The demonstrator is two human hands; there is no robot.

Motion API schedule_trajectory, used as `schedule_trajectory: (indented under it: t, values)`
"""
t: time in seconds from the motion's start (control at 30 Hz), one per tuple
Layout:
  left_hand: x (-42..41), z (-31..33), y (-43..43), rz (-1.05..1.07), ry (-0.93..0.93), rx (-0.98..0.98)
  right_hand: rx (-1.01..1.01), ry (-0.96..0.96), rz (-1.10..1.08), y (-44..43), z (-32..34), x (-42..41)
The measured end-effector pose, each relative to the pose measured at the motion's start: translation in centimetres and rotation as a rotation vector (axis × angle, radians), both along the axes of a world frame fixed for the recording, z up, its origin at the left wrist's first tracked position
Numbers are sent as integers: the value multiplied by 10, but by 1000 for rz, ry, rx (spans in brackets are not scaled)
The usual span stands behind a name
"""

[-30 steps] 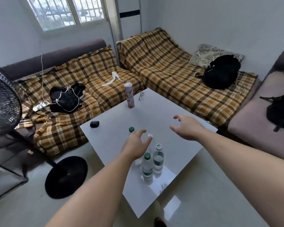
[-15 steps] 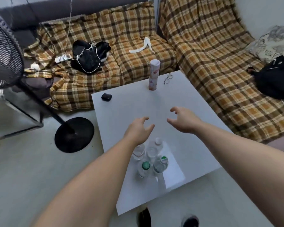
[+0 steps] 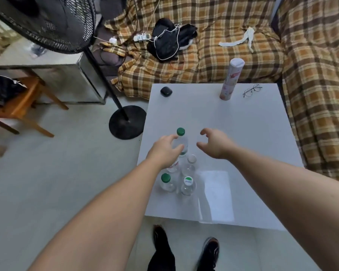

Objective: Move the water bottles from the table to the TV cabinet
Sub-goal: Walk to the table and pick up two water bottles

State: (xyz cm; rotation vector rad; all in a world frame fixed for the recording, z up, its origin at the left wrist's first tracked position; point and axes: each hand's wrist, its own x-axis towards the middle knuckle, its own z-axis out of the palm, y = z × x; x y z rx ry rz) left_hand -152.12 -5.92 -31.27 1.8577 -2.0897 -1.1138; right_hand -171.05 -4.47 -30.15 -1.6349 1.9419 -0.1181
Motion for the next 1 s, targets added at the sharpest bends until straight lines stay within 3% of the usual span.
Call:
schedule_trajectory:
  t: [0.23,0.4,0.67,0.87,1.0]
  values:
    - [14,-8,34,48,-78,89,-7,67,203,22,-9,12]
    - [28,-25,60,-90,-271,185,-21,115,371,50,-29,35]
    - [35,-46,77,-250,-373,164,178,84,291,81,-71,64]
    - [32,-50,68,-366,-519,33,61,76,183,94,-90,71]
    - [33,-55,61,-384,-475,-39,8,69,105,94,-94,66]
